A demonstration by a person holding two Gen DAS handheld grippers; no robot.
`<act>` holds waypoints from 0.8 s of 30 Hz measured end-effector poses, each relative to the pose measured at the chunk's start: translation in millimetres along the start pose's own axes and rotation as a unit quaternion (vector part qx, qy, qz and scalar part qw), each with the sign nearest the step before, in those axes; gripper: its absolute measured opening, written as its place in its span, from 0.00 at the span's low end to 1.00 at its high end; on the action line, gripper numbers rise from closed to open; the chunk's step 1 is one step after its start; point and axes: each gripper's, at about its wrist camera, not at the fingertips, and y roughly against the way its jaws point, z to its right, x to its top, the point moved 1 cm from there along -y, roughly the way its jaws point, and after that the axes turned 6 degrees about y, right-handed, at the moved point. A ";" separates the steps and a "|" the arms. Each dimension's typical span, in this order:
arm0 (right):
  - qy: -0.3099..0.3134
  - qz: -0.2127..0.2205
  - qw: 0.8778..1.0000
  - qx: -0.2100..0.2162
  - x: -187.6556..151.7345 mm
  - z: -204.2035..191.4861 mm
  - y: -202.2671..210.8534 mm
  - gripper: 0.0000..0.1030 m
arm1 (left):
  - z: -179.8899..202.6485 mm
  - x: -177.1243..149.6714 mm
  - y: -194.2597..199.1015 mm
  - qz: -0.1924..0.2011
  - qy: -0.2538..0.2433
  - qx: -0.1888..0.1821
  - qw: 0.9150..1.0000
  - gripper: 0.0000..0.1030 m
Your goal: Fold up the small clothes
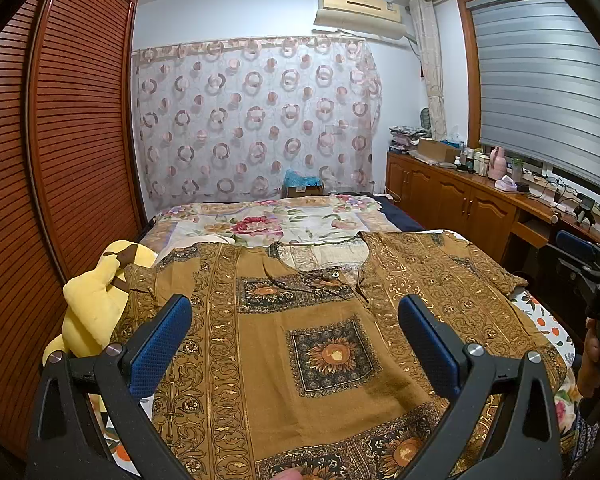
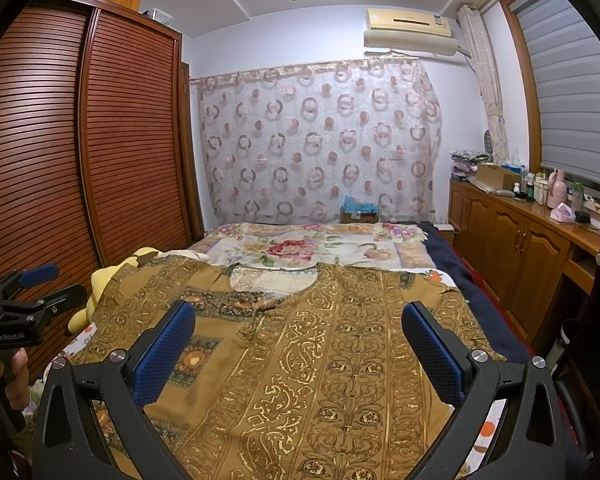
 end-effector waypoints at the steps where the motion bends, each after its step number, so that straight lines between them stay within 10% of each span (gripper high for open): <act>1: 0.000 0.000 1.000 0.000 -0.2 -0.2 -0.1 1.00 | 0.1 0.0 0.1 0.000 0.000 0.000 1.000 1.00; 24: 0.000 0.003 1.000 0.002 -1.2 2.9 1.1 1.00 | 0.9 -0.8 0.2 0.002 -0.002 0.002 1.000 1.00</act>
